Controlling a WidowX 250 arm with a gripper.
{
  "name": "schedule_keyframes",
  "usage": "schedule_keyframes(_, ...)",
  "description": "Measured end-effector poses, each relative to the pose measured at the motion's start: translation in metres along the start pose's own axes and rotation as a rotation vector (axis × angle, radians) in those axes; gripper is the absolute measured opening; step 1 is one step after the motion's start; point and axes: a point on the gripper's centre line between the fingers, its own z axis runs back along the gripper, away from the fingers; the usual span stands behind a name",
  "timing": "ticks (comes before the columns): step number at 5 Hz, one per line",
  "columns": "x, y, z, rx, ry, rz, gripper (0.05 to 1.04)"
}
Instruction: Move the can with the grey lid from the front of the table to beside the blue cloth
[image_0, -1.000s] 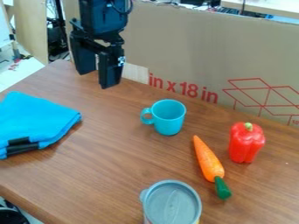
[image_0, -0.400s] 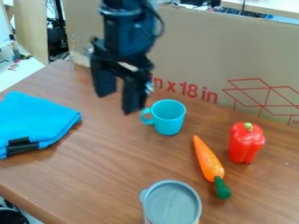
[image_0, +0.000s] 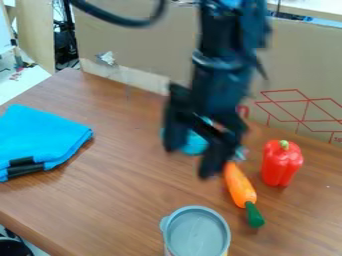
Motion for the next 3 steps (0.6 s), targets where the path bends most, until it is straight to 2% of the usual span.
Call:
schedule_keyframes(1,0.006,-0.043,-0.001,-0.009,0.013,-0.054,1.001)
schedule_keyframes(2,0.001,-0.071,-0.010,-0.053,0.010,-0.006,1.001)
schedule_keyframes(3,-0.008,-0.078,-0.026,-0.083,0.038,0.051,1.001)
